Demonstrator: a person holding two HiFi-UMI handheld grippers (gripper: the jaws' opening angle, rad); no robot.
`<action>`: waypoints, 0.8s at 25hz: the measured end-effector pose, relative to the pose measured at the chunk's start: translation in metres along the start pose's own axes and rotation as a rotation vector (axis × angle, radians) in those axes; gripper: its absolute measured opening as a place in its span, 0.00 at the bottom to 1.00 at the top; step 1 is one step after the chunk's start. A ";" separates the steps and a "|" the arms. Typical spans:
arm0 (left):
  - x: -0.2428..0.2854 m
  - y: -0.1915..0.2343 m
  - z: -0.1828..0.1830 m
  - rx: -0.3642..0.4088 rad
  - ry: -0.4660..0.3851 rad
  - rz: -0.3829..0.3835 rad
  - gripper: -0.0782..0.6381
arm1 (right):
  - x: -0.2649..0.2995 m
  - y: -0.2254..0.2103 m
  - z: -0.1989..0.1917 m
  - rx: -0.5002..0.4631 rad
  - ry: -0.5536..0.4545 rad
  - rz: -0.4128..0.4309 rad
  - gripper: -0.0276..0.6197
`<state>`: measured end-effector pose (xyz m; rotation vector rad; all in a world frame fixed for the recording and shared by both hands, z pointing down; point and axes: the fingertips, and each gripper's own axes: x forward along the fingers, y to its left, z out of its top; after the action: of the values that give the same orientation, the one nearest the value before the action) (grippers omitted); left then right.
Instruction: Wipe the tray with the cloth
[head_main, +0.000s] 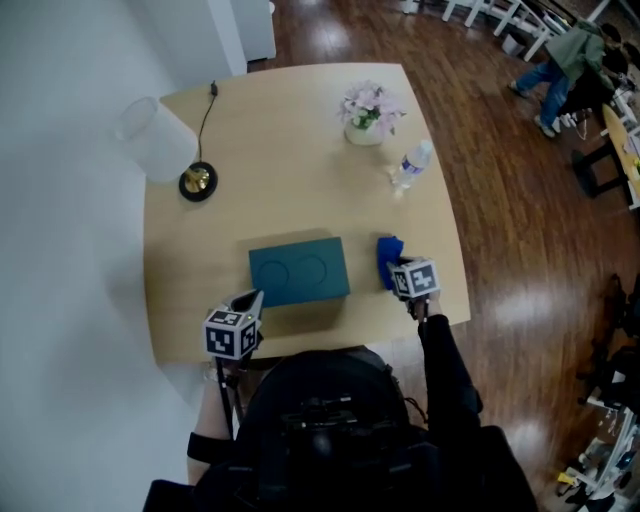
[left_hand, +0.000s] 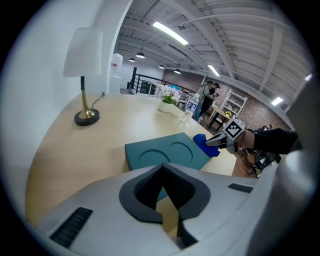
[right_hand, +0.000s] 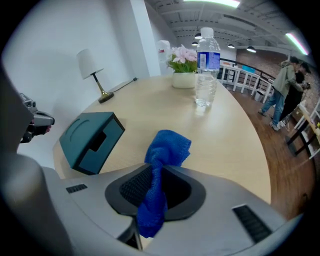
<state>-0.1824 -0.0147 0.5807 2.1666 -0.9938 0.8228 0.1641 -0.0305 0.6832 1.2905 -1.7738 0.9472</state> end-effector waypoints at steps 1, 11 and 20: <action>-0.002 0.000 -0.001 -0.002 -0.002 0.004 0.11 | 0.002 -0.002 -0.003 0.007 0.004 -0.004 0.16; -0.022 -0.001 -0.017 0.031 -0.017 -0.012 0.11 | -0.065 -0.007 0.007 0.089 -0.164 -0.148 0.29; -0.025 -0.021 -0.038 0.109 -0.031 -0.110 0.11 | -0.104 0.144 -0.020 0.075 -0.228 -0.025 0.25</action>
<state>-0.1893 0.0348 0.5801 2.3108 -0.8531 0.8108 0.0514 0.0638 0.5809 1.5156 -1.9037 0.8882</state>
